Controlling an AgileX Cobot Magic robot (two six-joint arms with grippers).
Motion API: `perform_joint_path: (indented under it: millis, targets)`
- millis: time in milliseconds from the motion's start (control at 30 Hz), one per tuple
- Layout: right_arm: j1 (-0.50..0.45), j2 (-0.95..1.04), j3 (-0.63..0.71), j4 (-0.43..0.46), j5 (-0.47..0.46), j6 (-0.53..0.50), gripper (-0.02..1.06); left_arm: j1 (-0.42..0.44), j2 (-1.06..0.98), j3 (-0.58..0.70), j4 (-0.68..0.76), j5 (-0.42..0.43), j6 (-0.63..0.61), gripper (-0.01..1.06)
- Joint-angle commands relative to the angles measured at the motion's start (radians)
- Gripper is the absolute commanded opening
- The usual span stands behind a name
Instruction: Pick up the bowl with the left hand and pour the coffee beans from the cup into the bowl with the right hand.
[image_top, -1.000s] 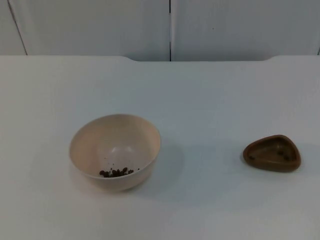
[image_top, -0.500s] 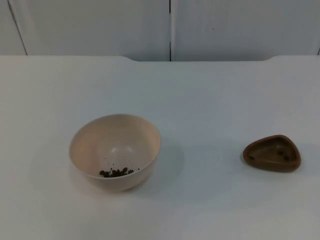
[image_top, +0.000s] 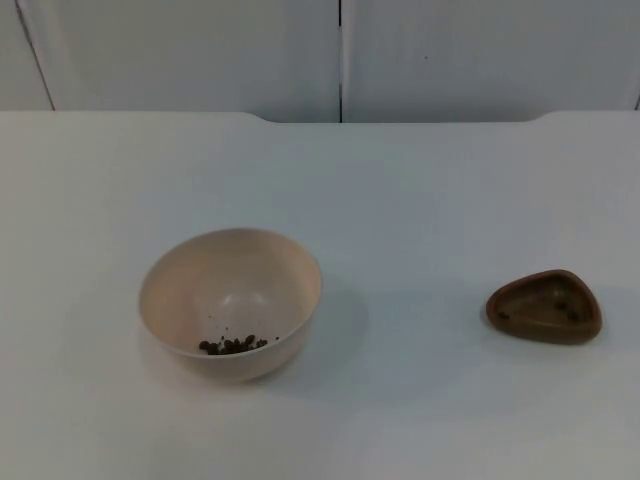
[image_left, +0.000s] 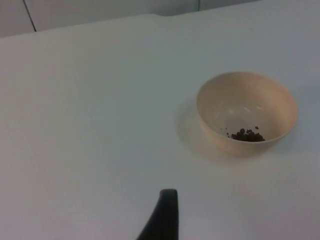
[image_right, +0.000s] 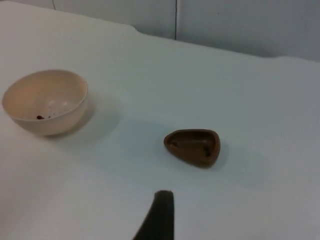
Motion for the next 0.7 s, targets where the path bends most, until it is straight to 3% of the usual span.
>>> perform_joint_path:
  millis: [0, 200, 667]
  targets:
    - [-0.003, -0.004, 0.022, -0.013, 0.031, 0.018, 0.78, 0.002, -0.004, 0.005, 0.008, 0.003, -0.012, 0.81]
    - [-0.003, -0.004, 0.018, -0.134, 0.026, 0.150, 0.78, 0.002, -0.004, 0.005, 0.008, 0.003, -0.012, 0.81]
    - [-0.003, -0.004, 0.018, -0.137, 0.024, 0.153, 0.79, 0.002, -0.004, 0.005, 0.008, 0.003, -0.012, 0.81]
